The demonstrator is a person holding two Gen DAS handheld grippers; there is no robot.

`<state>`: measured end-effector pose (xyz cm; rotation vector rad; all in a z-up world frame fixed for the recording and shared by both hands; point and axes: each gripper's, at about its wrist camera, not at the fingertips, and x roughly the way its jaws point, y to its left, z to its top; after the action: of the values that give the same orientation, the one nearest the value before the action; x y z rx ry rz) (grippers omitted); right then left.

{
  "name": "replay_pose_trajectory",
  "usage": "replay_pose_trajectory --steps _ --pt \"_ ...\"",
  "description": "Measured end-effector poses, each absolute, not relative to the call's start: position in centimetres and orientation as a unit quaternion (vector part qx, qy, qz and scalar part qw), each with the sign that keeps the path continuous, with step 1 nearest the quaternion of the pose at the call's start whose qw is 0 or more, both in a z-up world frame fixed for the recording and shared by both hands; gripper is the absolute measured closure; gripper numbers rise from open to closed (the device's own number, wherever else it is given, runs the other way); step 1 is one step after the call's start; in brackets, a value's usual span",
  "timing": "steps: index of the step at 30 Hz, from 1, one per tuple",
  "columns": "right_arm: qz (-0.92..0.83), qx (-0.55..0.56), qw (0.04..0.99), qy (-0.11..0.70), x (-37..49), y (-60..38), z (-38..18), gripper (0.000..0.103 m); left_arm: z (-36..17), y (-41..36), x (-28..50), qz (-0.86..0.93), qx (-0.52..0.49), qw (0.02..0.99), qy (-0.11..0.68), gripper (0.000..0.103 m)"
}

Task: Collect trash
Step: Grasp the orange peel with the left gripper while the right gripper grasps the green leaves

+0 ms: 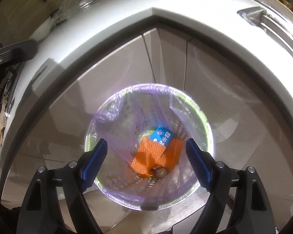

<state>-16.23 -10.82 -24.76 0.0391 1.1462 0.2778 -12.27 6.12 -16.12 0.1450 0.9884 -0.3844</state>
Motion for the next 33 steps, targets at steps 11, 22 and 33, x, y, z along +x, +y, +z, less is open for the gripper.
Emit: replay_pose_trajectory --steps 11,22,33 --pt "0.076 0.031 0.87 0.486 -13.2 -13.4 -17.4 0.012 -14.0 3.1 0.1 -0.223 0.076 0.87 0.432 0.019" --pt "0.0 0.079 0.871 0.485 -10.2 -15.9 -15.8 0.012 -16.5 -3.1 11.8 -0.293 0.097 0.849 0.429 0.02" --pt "-0.04 0.115 0.861 0.494 -8.5 -17.4 -16.4 0.012 -20.1 -6.1 17.9 -0.324 0.136 0.82 0.452 0.054"
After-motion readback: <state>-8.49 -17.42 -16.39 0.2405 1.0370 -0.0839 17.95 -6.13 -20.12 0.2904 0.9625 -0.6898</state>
